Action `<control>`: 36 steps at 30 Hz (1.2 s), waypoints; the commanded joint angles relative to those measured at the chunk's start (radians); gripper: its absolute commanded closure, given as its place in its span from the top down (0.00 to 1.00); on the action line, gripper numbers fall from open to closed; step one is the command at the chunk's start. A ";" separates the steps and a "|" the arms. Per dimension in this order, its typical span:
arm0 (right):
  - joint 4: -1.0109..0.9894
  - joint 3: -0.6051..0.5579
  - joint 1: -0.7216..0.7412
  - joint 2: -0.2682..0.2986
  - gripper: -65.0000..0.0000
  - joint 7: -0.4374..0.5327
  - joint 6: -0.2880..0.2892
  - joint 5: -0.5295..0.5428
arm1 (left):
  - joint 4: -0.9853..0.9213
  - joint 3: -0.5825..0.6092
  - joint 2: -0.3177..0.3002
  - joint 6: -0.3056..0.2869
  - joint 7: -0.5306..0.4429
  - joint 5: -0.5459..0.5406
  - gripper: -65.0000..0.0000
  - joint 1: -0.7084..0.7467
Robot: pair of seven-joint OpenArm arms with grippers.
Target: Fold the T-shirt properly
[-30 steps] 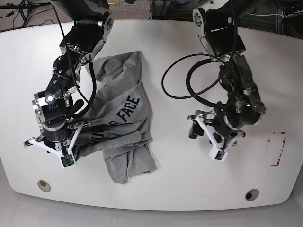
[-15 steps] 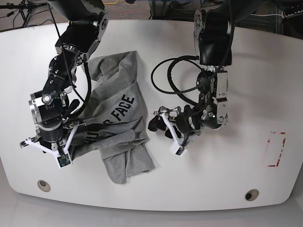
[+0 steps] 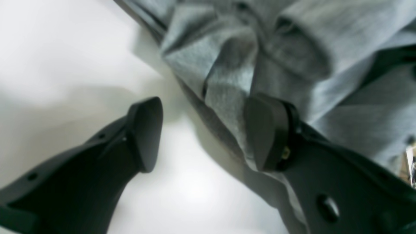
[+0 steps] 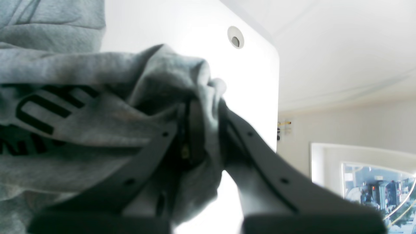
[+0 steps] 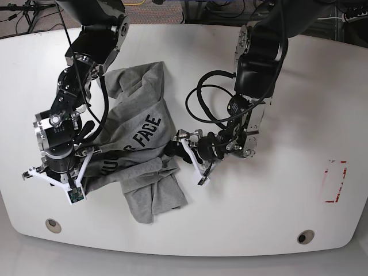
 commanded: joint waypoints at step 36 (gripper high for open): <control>0.016 0.146 0.019 0.067 0.03 0.027 -0.006 0.002 | 0.280 0.232 -0.111 0.188 -0.080 -0.218 0.00 0.090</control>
